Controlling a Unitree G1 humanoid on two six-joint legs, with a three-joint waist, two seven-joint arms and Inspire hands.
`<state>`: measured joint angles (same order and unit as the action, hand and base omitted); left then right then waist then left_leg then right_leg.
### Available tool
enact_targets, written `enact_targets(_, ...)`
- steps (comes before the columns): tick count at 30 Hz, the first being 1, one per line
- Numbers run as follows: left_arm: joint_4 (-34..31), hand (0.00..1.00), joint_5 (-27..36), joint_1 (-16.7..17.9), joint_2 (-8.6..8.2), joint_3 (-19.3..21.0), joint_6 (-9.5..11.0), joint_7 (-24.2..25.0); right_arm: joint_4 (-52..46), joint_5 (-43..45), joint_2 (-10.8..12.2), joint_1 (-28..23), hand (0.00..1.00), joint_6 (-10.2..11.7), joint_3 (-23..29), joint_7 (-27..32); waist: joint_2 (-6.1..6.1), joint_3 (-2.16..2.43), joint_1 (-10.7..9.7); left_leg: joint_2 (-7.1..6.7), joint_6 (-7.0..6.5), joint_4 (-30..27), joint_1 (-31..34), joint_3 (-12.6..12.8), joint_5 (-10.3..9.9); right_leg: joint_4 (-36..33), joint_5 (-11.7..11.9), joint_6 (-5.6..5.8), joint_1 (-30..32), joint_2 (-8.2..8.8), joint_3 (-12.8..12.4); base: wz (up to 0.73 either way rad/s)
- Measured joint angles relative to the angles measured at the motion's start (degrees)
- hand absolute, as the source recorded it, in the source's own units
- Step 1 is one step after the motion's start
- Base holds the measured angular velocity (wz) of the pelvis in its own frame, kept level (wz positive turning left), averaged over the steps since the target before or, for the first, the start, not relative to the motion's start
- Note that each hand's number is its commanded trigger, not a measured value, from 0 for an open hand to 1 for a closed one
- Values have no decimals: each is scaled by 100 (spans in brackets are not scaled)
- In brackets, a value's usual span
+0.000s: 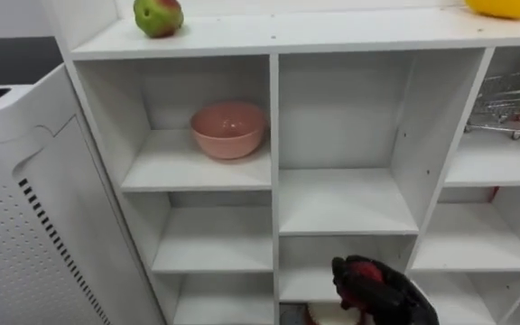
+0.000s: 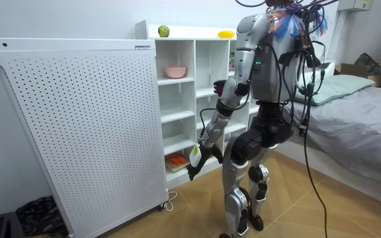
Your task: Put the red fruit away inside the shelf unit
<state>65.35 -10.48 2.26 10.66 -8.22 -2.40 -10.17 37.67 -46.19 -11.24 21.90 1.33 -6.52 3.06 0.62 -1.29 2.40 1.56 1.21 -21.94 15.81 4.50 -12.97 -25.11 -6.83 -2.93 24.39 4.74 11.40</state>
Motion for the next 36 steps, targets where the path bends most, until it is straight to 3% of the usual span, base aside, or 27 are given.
enact_targets(4,-23,0,-22,82,10,-149,-17,-100,264,-1090,-19,45,100,180,154,-6,-29,-41,208,17,-10,-483,681,6,-101,-283,23,-46,592,24,-15,2)
enact_targets(9,-123,0,27,0,7,-390,-49,-101,575,-2331,-20,209,100,188,153,-129,-90,-102,348,13,-13,-1025,1472,0,-233,-688,-11,-82,1307,125,-14,5)
enact_targets(15,-561,0,208,20,-43,-397,-176,-229,899,-3352,-155,654,100,191,403,-135,-89,-108,464,-45,-68,-1604,2436,-37,-309,-1176,-61,-103,2196,256,-6,10)
enact_targets(25,-832,0,654,-4,-48,-644,-243,-480,1174,-4099,-724,1389,100,226,694,-51,3,-133,756,-116,-109,-2213,3472,-154,-382,-1684,-132,-149,3096,473,145,10)
enact_targets(31,-928,0,658,4,-34,-777,-265,-527,1301,-4290,-834,1841,100,280,1044,185,30,-131,793,-144,-120,-2365,3864,-131,-385,-1922,-224,-152,3496,583,148,13)
enact_targets(36,-1076,0,659,7,-12,-850,-267,-539,1379,-4358,-898,2098,100,290,1281,390,30,-129,814,-152,-129,-2568,4094,-128,-413,-2238,-375,-256,3721,696,226,16)
